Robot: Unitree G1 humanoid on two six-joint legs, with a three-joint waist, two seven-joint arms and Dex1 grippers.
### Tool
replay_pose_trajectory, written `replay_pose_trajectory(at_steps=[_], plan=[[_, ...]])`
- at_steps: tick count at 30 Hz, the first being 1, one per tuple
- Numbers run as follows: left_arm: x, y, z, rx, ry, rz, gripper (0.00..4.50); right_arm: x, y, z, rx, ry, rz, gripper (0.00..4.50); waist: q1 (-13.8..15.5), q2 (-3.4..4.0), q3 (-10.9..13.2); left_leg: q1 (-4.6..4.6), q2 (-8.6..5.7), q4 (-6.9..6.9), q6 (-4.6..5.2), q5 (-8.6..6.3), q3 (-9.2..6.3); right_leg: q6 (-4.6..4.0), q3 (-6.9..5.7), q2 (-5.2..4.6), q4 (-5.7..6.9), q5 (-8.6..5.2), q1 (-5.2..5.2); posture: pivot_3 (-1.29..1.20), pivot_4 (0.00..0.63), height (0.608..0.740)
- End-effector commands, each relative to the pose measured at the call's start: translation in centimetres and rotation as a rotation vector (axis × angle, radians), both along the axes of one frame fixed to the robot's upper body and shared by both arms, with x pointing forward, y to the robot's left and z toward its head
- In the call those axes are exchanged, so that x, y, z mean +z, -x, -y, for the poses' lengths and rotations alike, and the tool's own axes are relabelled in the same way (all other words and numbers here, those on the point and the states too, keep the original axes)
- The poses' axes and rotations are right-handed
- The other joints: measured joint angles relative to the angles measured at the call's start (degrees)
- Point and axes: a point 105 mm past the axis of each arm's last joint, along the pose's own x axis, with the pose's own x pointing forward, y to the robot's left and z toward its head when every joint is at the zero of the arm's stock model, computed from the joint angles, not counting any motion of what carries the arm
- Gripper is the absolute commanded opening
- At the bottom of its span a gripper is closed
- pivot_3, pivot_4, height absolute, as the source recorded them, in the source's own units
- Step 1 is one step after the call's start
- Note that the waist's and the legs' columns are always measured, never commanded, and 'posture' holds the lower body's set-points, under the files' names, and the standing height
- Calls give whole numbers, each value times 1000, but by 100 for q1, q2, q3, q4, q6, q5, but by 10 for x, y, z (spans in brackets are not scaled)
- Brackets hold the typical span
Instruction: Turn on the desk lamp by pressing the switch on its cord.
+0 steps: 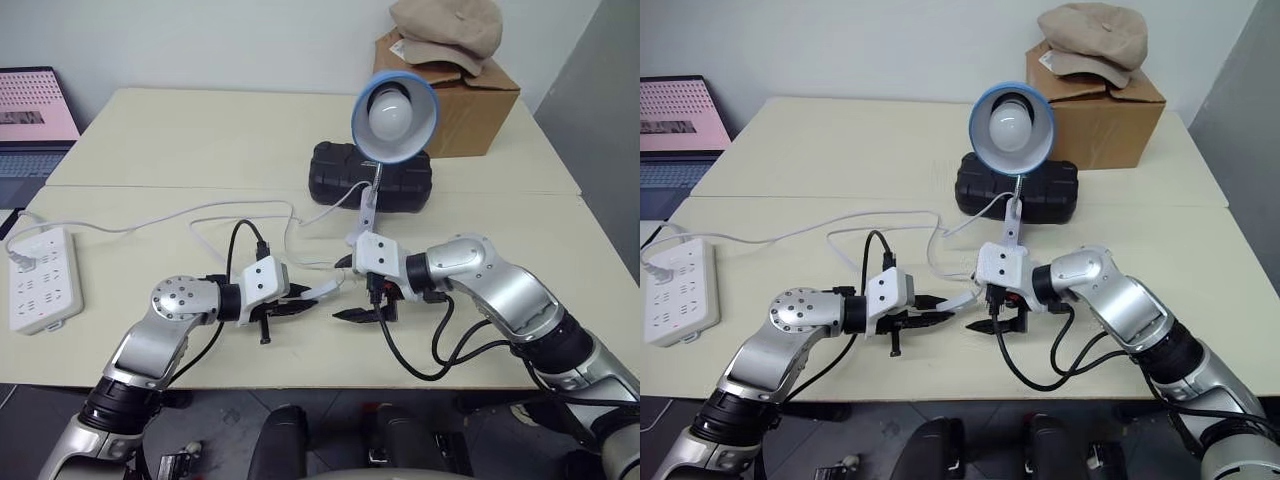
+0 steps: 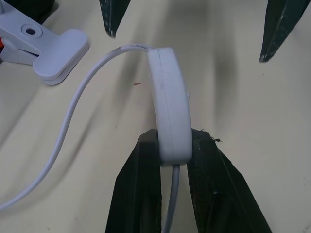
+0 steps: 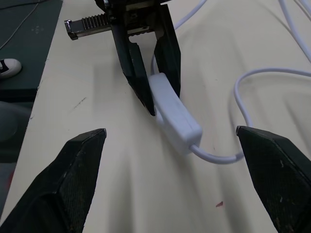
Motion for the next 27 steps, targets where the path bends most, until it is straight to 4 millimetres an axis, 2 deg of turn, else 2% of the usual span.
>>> replay_pose_trajectory(at_steps=[1,9,11,12,19,27], plan=[[11,2,6,-18,18,47,402,5,3,-8,47,-4,20,4500,0,0,0,0,0,0,0,0,0,0,0,0,0,0,0,0,150,740],[11,2,9,-26,21,52,402,-1,-2,-10,32,8,-3,4500,1,0,0,0,0,0,0,0,1,0,0,0,0,0,0,0,150,740],[12,2,9,-27,23,53,402,-2,-4,-9,26,13,-1,4139,1,0,0,0,0,0,0,0,1,0,0,0,0,0,0,0,150,740],[12,2,9,-28,23,53,402,-2,-5,-9,21,16,2,4130,1,0,0,0,0,0,0,0,0,0,0,0,0,0,0,0,150,740],[12,2,9,-24,28,58,402,-8,-12,-4,10,44,24,2399,1,0,0,0,-1,0,0,0,1,0,1,0,0,0,0,0,150,740],[13,1,10,-21,34,62,402,-8,-12,-5,10,36,23,777,1,0,0,0,0,0,0,0,1,0,1,0,0,0,0,0,150,740]])
